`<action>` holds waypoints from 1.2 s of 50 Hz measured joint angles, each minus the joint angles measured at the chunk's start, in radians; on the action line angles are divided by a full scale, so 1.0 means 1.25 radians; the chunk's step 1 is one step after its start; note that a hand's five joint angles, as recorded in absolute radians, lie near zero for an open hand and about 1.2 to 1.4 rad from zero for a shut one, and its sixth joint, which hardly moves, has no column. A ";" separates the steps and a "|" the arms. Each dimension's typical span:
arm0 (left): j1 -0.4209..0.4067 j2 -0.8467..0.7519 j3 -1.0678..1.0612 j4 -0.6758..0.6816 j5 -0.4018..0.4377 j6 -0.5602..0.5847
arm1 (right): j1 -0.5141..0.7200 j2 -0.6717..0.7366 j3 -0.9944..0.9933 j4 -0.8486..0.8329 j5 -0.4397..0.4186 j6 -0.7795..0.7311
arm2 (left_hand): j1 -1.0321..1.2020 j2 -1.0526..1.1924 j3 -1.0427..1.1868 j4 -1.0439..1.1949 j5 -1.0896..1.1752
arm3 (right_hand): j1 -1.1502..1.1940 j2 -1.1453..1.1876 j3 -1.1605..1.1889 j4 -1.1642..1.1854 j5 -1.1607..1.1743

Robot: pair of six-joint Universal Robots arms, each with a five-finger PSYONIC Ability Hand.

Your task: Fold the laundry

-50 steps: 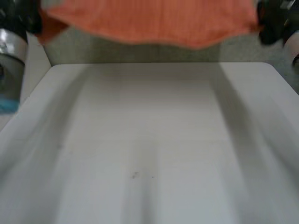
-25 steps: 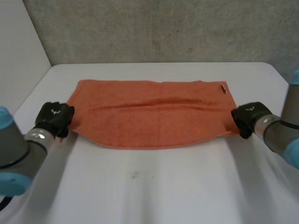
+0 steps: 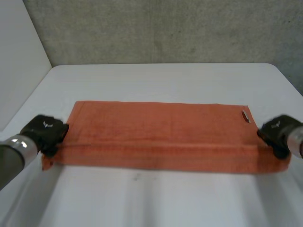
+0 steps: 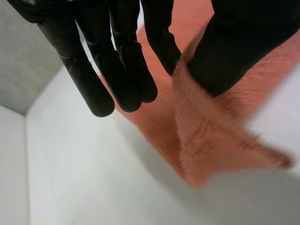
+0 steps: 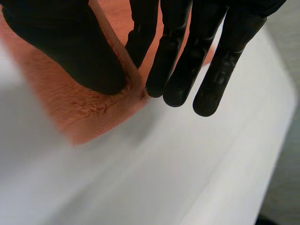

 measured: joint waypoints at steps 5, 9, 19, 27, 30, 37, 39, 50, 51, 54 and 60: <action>-0.047 -0.138 0.109 0.138 -0.004 -0.007 | 0.040 0.126 -0.128 -0.093 0.009 0.076 | 0.000 0.000 0.000 0.000 0.000 | 0.000 0.000 0.000 0.000 0.000; -0.084 -0.251 0.213 0.241 -0.018 -0.009 | 0.067 0.230 -0.231 -0.149 0.039 0.102 | 0.000 0.000 0.000 0.000 0.000 | 0.000 0.000 0.000 0.000 0.000; -0.119 -0.437 0.430 0.350 -0.046 -0.006 | 0.100 0.377 -0.400 -0.274 0.130 0.102 | 0.000 0.000 0.000 0.000 0.000 | 0.000 0.000 0.000 0.000 0.000; -0.136 -0.562 0.590 0.355 -0.044 -0.006 | 0.106 0.464 -0.505 -0.369 0.136 0.105 | 0.000 0.000 0.000 0.000 0.000 | -0.116 -0.163 -0.166 -0.164 -0.140; -0.139 -0.574 0.598 0.354 -0.042 -0.006 | 0.107 0.477 -0.519 -0.388 0.133 0.106 | -0.131 -0.151 -0.149 -0.153 -0.127 | -0.424 -0.493 -0.497 -0.503 -0.471; -0.153 -0.569 0.570 0.376 -0.038 -0.004 | 0.108 0.482 -0.530 -0.401 0.130 0.134 | -0.753 -0.764 -0.756 -0.765 -0.716 | -0.618 -0.764 -0.777 -0.768 -0.746; -0.158 -0.557 0.554 0.392 -0.040 -0.003 | 0.107 0.476 -0.526 -0.400 0.129 0.155 | -0.753 -0.797 -0.785 -0.796 -0.732 | -0.618 -0.764 -0.777 -0.768 -0.746; -0.165 -0.365 0.350 0.421 -0.052 -0.023 | 0.092 0.267 -0.375 -0.344 0.076 0.295 | -0.753 -0.799 -0.785 -0.796 -0.733 | -0.618 -0.764 -0.777 -0.768 -0.746; -0.165 -0.340 0.322 0.420 -0.052 -0.030 | 0.090 0.242 -0.351 -0.330 0.062 0.301 | -0.753 -0.799 -0.785 -0.796 -0.733 | -0.618 -0.764 -0.777 -0.768 -0.746; -0.165 -0.285 0.265 0.418 -0.052 -0.053 | 0.080 0.191 -0.299 -0.293 0.031 0.312 | -0.753 -0.799 -0.785 -0.796 -0.733 | -0.618 -0.764 -0.777 -0.768 -0.746; -0.162 -0.173 0.156 0.415 -0.052 -0.150 | 0.044 0.116 -0.195 -0.194 -0.014 0.344 | -0.753 -0.799 -0.785 -0.796 -0.733 | -0.618 -0.764 -0.777 -0.768 -0.746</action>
